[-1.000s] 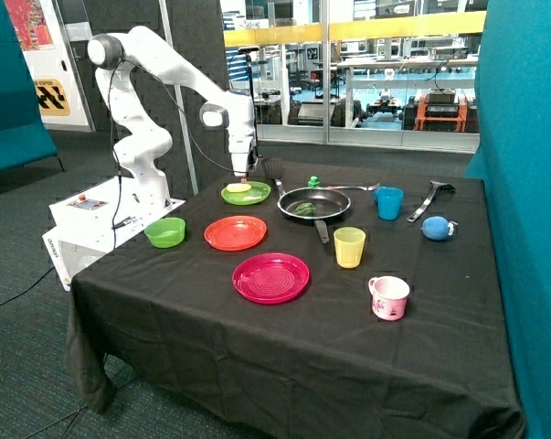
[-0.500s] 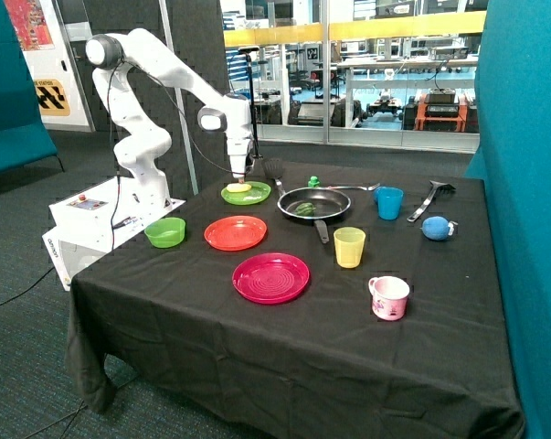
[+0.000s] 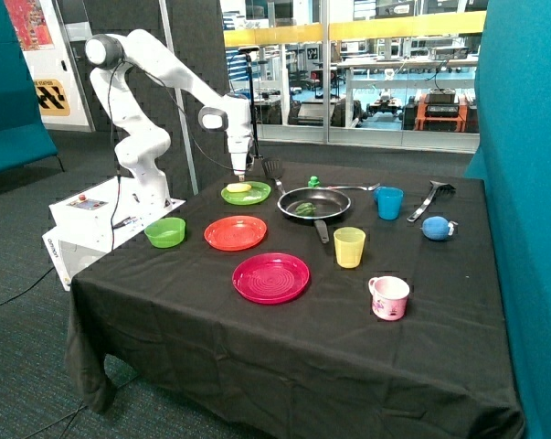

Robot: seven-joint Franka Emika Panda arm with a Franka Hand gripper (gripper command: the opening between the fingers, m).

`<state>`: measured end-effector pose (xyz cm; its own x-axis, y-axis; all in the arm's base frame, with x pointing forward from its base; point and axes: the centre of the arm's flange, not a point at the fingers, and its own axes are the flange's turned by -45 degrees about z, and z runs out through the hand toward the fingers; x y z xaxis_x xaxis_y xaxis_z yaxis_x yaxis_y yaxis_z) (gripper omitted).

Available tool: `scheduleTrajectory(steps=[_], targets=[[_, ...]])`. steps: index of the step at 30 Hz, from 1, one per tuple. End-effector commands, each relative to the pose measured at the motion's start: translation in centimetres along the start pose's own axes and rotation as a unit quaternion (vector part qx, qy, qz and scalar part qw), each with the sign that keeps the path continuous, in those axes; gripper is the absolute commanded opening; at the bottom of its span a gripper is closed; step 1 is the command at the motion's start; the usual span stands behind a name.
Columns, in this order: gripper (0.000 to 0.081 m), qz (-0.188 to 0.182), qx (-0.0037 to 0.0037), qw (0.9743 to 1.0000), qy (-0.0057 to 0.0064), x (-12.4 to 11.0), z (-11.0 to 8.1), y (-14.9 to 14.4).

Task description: Cook the vegetables

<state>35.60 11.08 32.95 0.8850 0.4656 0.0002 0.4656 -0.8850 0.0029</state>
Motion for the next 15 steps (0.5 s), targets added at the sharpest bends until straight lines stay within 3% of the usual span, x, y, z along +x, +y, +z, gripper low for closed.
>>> scheduleTrajectory(steps=[1,8,12,13,15], targets=[[0.0411,0.001,0.00147,1.0000,-0.0001,0.6,0.2,-1.7],[0.0404,0.018,0.00146,0.9998,-0.0001,0.7,1.0,-2.1],[0.0416,0.029,0.00146,0.9996,-0.0001,0.2,1.8,-2.4],[0.0466,0.031,0.00146,0.9995,-0.0001,0.1,1.9,-2.4],[0.0447,0.033,0.00146,0.9995,-0.0001,-0.1,2.2,-2.4]])
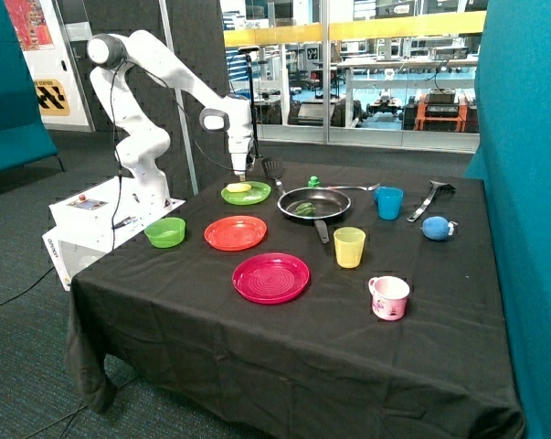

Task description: Cook the vegetables

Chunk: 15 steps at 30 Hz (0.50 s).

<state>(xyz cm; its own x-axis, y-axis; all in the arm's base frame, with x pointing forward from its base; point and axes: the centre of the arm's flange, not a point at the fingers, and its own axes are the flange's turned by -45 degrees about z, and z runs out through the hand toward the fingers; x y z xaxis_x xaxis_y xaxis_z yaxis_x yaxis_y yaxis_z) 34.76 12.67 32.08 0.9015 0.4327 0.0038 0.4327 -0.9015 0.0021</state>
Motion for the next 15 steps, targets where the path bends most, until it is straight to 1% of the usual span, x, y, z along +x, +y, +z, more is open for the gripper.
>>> scheduleTrajectory(steps=[1,2,4,15], targets=[[0.0448,0.016,0.00104,0.9999,-0.0019,-0.2,1.5,-0.6],[0.0458,0.017,0.00104,0.9999,-0.0019,-0.3,1.6,-0.6],[0.0441,0.017,0.00104,0.9998,-0.0019,-0.4,1.8,-0.5],[0.0459,0.024,0.00102,0.9997,-0.0019,-0.2,2.3,0.6]])
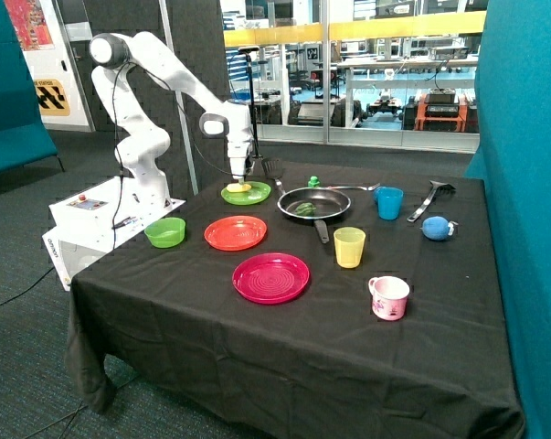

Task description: Cook the vegetables

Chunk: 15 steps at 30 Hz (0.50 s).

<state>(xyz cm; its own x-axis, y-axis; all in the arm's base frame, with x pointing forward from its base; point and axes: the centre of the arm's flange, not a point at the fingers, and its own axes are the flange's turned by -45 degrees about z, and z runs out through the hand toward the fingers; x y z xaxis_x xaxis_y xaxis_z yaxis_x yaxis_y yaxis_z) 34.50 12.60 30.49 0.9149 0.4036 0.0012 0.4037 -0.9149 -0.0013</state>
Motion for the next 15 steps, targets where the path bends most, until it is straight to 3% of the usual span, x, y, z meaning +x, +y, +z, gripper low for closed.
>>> scheduleTrajectory(steps=[1,5,15], targets=[[0.0494,0.009,-0.00063,1.0000,-0.0006,0.1,0.8,0.7],[0.0459,0.013,-0.00063,0.9999,-0.0006,-0.3,1.2,0.8],[0.0471,0.017,-0.00064,0.9999,-0.0006,-1.0,2.2,0.8]])
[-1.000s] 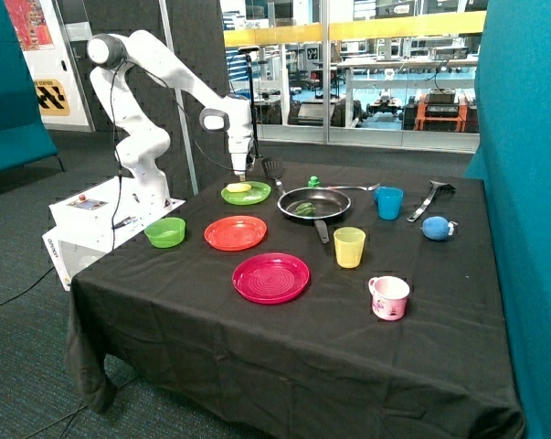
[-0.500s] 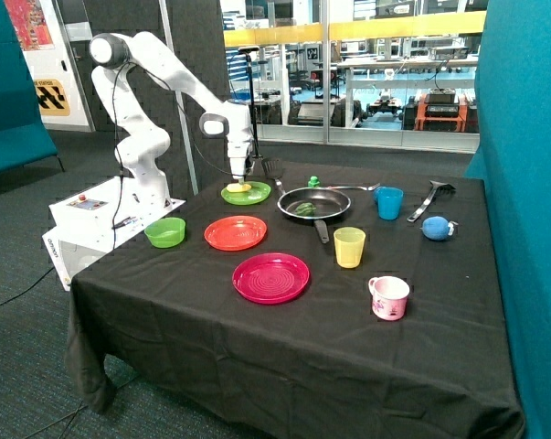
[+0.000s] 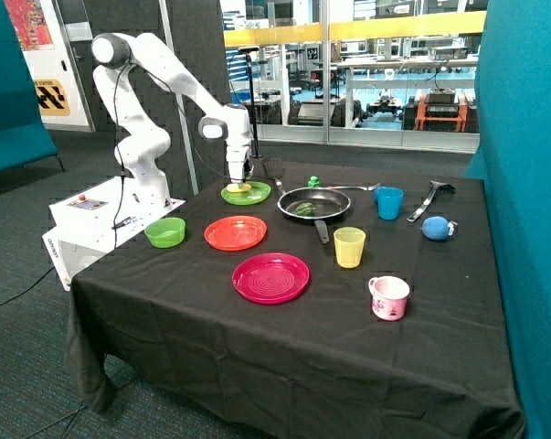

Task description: Cook the vegetables

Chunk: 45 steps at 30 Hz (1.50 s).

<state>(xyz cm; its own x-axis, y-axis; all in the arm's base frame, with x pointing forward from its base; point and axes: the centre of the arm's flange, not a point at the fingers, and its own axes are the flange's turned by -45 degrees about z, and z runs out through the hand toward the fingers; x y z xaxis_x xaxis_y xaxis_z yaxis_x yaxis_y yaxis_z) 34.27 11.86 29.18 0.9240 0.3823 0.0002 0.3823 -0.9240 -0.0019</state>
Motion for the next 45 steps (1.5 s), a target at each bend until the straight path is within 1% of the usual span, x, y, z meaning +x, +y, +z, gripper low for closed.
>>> scheduleTrajectory(steps=[1,13,23,26,27,28,30,31,32,35,45], targets=[[0.0475,0.007,-0.00094,1.0000,-0.0001,-0.6,0.9,0.3],[0.0480,0.006,-0.00094,1.0000,-0.0001,-0.5,1.7,0.1],[0.0465,0.003,-0.00094,1.0000,-0.0001,-0.4,2.2,-0.6],[0.0410,0.004,-0.00094,1.0000,-0.0001,-0.4,2.2,-0.6],[0.0335,0.004,-0.00094,1.0000,-0.0001,-0.4,2.2,-0.6],[0.0285,0.005,-0.00094,1.0000,-0.0001,-0.4,2.2,-0.6],[0.0092,0.007,-0.00094,1.0000,-0.0001,-0.4,2.2,-0.6],[0.0046,0.007,-0.00094,1.0000,-0.0001,-0.4,2.1,-0.5],[0.0023,0.008,-0.00094,1.0000,-0.0001,-0.4,2.1,-0.5],[0.0003,0.009,-0.00094,1.0000,-0.0001,-0.4,2.0,-0.4],[0.0000,0.010,-0.00094,1.0000,-0.0001,-0.5,1.9,-0.2]])
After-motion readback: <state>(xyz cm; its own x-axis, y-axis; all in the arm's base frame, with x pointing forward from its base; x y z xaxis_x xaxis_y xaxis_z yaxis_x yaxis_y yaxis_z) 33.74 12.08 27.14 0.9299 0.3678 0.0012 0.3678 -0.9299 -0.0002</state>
